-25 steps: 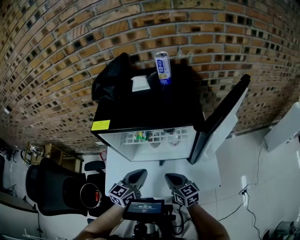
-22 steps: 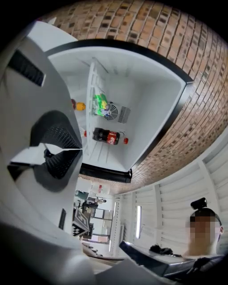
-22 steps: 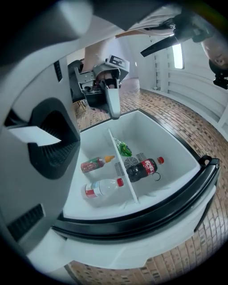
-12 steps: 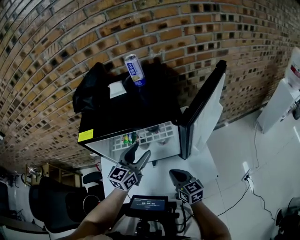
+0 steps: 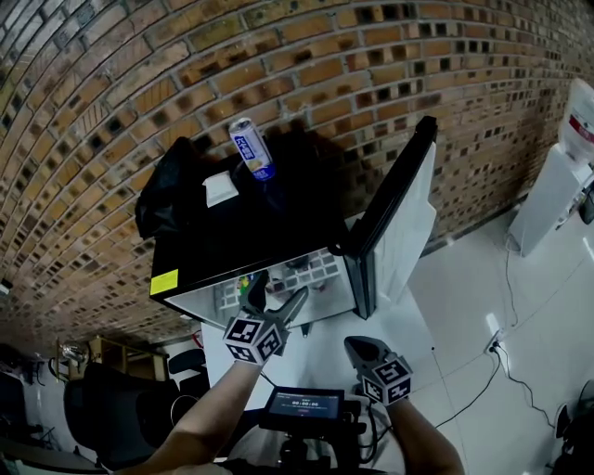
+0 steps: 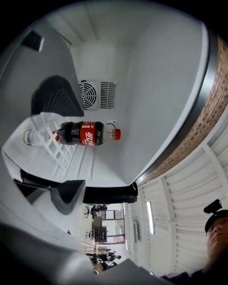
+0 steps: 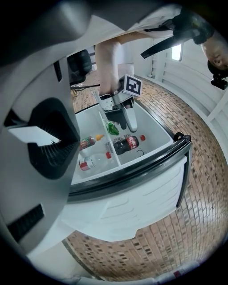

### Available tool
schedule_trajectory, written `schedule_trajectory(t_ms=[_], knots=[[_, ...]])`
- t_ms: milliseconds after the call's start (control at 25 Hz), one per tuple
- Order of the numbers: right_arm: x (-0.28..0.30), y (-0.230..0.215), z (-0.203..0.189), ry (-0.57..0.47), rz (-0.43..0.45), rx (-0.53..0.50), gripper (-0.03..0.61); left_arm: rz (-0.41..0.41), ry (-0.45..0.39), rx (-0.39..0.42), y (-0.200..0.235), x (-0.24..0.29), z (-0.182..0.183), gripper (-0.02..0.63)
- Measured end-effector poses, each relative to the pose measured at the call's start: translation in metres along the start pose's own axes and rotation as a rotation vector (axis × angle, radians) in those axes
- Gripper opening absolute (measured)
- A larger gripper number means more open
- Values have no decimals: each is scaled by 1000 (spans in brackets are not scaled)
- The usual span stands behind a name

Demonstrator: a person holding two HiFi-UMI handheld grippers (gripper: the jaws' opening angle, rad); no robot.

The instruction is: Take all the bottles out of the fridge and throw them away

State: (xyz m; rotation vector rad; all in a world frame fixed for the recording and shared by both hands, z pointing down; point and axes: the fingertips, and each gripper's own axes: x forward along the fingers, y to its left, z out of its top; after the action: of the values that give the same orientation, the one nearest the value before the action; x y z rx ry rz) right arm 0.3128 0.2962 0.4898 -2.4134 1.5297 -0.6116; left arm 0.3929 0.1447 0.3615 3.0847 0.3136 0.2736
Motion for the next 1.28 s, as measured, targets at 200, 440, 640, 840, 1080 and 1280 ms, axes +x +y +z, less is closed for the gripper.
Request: schedule_trajectory(t_ms=[200,440,640,840,1080,1280], knots=[[3,-2,-1,1,-2,10,2,37,34,1,12,24,2,463],[-1,-10,1,-3,-17,24,2,111,75,66,26,60,4,463],[-4,-19,1,-6,-36,37,2,116,85,44,31,80,4,463],[-6,-22,1,-9,-46,48,2,150,109,65,40,99,-6,463],[-9,-26,0,-7,-55,54,2,145,106,152,34,92,-5,316],[-7,-21,1,-3,-41,46,2,100,97,161,12,77,3,316]])
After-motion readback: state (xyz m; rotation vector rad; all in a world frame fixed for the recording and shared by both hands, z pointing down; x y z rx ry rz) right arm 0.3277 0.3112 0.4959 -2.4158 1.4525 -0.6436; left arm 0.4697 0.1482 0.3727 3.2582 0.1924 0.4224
